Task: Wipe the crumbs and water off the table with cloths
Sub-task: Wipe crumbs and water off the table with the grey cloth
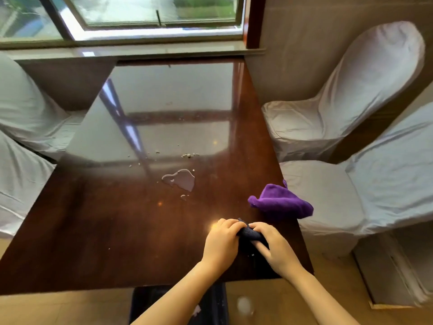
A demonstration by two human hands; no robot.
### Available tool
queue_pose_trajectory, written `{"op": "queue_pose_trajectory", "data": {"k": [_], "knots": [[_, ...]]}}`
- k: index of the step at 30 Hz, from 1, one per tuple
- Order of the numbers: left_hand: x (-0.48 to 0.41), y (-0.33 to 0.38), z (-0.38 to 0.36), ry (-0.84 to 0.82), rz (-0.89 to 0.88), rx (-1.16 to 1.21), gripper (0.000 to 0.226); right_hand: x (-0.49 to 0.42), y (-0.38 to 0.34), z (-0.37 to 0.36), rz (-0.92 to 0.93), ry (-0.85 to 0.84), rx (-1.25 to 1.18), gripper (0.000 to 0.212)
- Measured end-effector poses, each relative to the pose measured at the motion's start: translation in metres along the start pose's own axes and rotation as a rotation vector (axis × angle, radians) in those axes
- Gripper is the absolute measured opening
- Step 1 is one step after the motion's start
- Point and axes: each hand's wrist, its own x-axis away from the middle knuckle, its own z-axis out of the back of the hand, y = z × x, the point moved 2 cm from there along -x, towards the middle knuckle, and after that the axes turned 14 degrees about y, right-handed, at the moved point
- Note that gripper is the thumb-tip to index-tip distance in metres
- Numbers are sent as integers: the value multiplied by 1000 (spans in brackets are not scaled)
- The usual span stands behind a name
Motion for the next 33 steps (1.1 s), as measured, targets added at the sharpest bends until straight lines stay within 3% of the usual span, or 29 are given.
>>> {"op": "queue_pose_trajectory", "data": {"k": [7,13,18,23,33], "knots": [[-50,-54,64,144,106,-24,38,-72,-57,-43,-45,58,-156,30],[-53,-141,129,322,323,-124,44,-176,-70,-65,-95,250,-32,33],[-24,-221,156,324,508,-262,43,-240,-49,-71,-176,365,119,31],[-10,-269,155,278,573,-332,44,-255,-14,-104,-217,237,177,38],[-15,-310,148,214,548,-486,47,-287,-19,-151,-127,191,274,49]]}}
